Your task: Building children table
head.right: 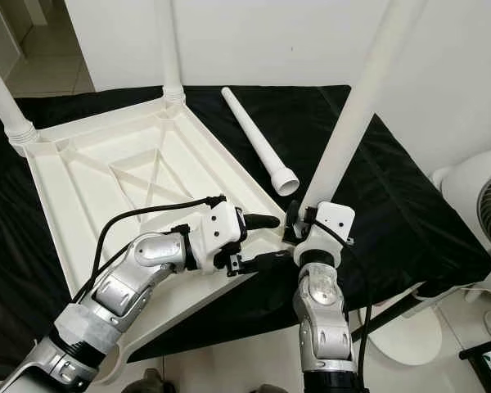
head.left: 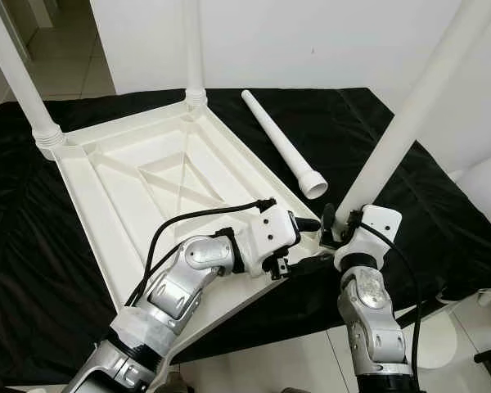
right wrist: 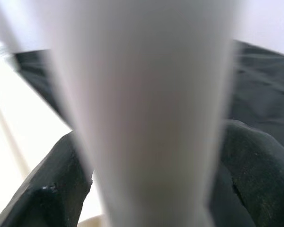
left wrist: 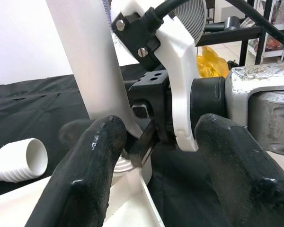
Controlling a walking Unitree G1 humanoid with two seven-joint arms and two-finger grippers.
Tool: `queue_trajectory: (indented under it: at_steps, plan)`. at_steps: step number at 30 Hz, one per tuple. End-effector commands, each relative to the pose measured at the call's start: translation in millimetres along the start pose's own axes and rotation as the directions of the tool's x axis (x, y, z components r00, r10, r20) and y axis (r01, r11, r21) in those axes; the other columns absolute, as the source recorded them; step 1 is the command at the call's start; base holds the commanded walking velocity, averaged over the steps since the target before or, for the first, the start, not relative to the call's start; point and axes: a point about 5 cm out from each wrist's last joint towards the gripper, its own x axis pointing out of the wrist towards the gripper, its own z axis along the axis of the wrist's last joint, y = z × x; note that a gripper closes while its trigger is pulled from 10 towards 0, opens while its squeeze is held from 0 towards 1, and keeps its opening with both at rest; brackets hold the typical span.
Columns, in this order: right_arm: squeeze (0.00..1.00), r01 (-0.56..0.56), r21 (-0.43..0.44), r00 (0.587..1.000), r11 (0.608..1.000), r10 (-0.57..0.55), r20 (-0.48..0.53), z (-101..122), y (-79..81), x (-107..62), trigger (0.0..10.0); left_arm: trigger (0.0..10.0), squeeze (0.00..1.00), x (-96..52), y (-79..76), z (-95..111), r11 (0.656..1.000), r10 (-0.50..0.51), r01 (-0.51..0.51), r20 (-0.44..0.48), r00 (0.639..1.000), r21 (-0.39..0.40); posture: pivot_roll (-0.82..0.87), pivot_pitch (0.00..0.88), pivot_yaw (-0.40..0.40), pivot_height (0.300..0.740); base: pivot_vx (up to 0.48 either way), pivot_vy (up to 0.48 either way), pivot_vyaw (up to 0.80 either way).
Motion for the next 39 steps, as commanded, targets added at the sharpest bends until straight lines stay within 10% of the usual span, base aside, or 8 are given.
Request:
queue_trajectory:
  at_steps: [1, 15, 16, 19, 20, 21, 29, 39]
  plan:
    - [0.00, -0.128, -0.003, 0.992, 0.992, 0.128, 0.000, 2.0, -1.2, 0.3, 10.0, 10.0, 0.00, 0.2, 2.1, 0.9, 1.000, -0.007, 0.007, -0.002, 1.000, 0.005, 0.00, 0.000, -0.017, 0.740, 0.000, 0.000, 0.00]
    - [0.00, -0.501, -0.163, 0.865, 0.850, 0.494, -0.086, 0.7, -16.3, 20.3, 10.0, 10.0, 0.00, 0.4, 2.8, 1.3, 1.000, -0.014, 0.014, -0.006, 1.000, 0.008, 0.01, 0.000, -0.016, 0.740, 0.000, 0.000, 0.00]
    - [0.00, -0.521, -0.156, 0.854, 0.839, 0.510, -0.105, -1.2, -17.4, 21.6, 7.7, 10.0, 0.00, 0.1, 2.9, 1.3, 1.000, -0.013, 0.013, -0.007, 1.000, 0.010, 0.01, 0.000, -0.016, 0.740, 0.000, 0.000, 0.00]
    - [0.00, -0.532, -0.148, 0.846, 0.834, 0.520, -0.117, -2.5, -18.2, 22.3, 7.7, 10.0, 0.00, -0.1, 2.9, 1.3, 1.000, -0.012, 0.012, -0.007, 1.000, 0.011, 0.01, 0.000, -0.016, 0.740, 0.000, 0.000, 0.00]
    - [0.00, -0.541, -0.142, 0.840, 0.829, 0.527, -0.125, -3.6, -18.6, 22.5, 5.0, 10.0, 0.00, -0.3, 2.9, 1.3, 1.000, -0.011, 0.011, -0.008, 1.000, 0.011, 0.01, 0.000, -0.020, 0.740, 0.000, 0.000, 0.00]
    - [0.00, -0.557, -0.124, 0.829, 0.821, 0.542, -0.139, -6.5, -19.2, 20.6, 0.0, 10.0, 0.00, -1.3, 2.8, 1.4, 1.000, -0.009, 0.009, -0.009, 1.000, 0.012, 0.02, 0.000, -0.021, 0.740, 0.000, 0.000, 0.00]
    - [0.00, -0.562, -0.049, 0.822, 0.826, 0.551, -0.145, -18.1, -21.2, 12.3, 0.0, 10.0, 0.00, -4.3, 3.0, 1.5, 1.000, -0.004, 0.004, -0.014, 1.000, 0.012, 0.03, 0.000, -0.021, 0.740, 0.000, 0.000, 0.00]
    - [0.00, -0.393, -0.004, 0.913, 0.920, 0.389, -0.118, -26.8, -12.7, 5.4, 0.0, 10.0, 0.00, -7.4, -1.5, -5.1, 1.000, -0.015, 0.015, -0.034, 0.999, -0.004, 0.02, 0.001, -0.020, 0.740, 0.000, 0.000, 0.00]
